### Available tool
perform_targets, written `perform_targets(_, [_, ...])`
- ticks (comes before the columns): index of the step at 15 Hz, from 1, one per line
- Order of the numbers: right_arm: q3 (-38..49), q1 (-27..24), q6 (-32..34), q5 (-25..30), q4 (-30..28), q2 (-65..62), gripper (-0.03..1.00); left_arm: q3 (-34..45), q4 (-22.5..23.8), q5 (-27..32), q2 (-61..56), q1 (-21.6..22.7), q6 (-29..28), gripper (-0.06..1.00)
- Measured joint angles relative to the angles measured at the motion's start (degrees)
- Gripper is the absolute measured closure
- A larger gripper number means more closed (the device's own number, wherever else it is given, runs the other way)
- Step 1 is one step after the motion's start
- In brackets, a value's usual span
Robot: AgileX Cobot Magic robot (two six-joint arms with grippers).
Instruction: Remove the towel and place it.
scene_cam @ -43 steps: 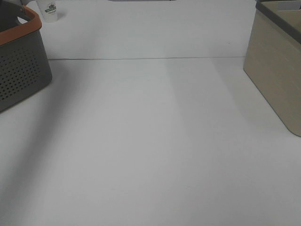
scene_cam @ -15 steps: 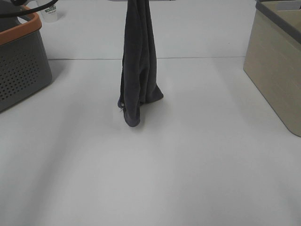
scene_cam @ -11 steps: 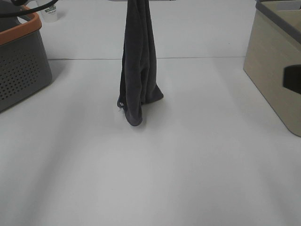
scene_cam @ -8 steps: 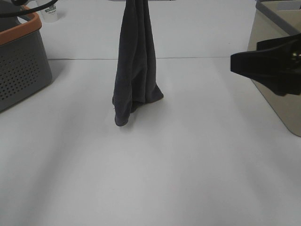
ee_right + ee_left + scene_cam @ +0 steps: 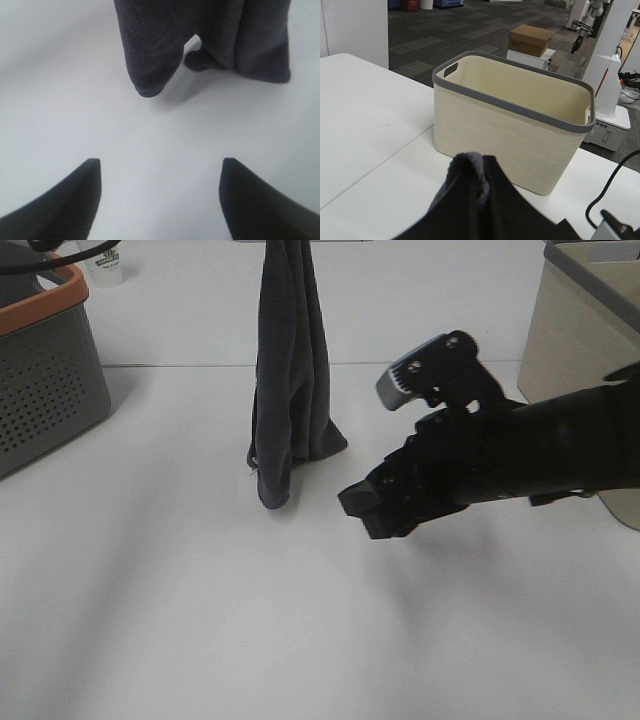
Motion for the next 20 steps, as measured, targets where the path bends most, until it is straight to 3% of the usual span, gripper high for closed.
perform_targets(4, [-8.9, 4.6, 8.8, -2.8, 0.2, 10.3, 0.3, 0.0, 0.0, 0.6, 0.0, 0.0, 0.0, 0.94])
perform_targets(6, [-12.7, 7.2, 13.8, -6.5, 0.2, 13.4, 0.3, 0.0, 0.0, 3.7, 0.0, 0.0, 0.0, 0.94])
perform_targets(10, [-19.1, 10.7, 16.0, -14.4, 0.3, 18.7, 0.3, 0.0, -0.4, 11.8, 0.0, 0.0, -1.9, 0.94])
perform_targets(13, [-22.3, 10.7, 16.0, -17.2, 0.5, 23.1, 0.3, 0.0, -0.5, 13.3, 0.0, 0.0, -2.2, 0.94])
perform_targets(16, [-25.3, 10.7, 16.2, -16.4, 0.5, 26.5, 0.3, 0.0, -0.5, 13.9, 0.0, 0.0, -2.2, 0.94])
perform_targets(20, [-26.1, 10.7, 19.1, -12.9, 0.6, 26.9, 0.31, 0.0, -1.1, 22.3, 0.0, 0.0, -2.9, 0.94])
